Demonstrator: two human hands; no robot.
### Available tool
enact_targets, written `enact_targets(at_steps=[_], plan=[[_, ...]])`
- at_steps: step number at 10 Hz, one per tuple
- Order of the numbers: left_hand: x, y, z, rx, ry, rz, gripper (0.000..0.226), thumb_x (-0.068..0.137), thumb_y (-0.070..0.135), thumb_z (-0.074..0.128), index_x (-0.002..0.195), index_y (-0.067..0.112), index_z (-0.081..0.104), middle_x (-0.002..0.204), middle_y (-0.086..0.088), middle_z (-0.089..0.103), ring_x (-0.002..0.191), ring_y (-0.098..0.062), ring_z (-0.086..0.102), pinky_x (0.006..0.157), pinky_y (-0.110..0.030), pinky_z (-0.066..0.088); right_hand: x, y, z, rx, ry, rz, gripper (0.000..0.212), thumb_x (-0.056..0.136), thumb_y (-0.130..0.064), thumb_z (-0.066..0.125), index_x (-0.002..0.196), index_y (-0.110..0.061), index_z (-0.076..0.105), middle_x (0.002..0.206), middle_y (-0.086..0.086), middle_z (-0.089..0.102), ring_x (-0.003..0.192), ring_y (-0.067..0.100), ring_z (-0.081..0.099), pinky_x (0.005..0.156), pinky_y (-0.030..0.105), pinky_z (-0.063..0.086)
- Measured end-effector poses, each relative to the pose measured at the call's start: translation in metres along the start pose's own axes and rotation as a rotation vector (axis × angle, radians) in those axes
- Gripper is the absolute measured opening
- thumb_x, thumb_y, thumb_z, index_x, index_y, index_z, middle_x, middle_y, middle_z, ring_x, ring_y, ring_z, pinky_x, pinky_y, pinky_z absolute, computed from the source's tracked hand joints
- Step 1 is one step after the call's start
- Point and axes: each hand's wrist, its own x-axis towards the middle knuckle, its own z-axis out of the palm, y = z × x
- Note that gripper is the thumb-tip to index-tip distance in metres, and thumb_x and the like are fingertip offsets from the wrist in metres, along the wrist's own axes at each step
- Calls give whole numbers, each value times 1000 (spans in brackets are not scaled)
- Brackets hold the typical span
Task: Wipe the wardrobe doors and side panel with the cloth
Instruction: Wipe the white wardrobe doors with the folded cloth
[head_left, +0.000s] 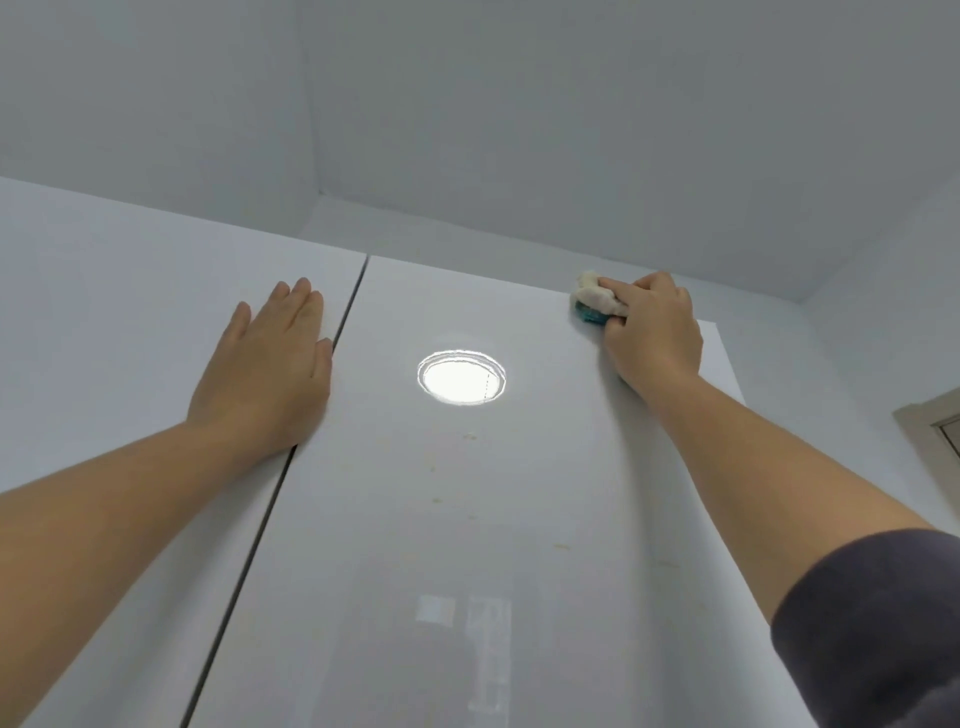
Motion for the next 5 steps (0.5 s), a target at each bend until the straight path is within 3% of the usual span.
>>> enact_targets(at_steps=[3,5], plan=[[1,-1,1,7,-11,-5,54,102,23,20,154,9,12,163,0,4,149,-13,-1,121,-36,0,0,54,-20,-85,63,227,42,91,-8,45,123,-32,61,120,8,48,112,30,43,84,40,41],[1,1,1,-6,12,-1,54,101,22,21,153,9,15,163,-1,7,149,-14,3,121,-37,1,-10,53,-23,-144,81,452,37,86,-4,47,116,-21,59,125,12,42,115,32,40,88,39,38]])
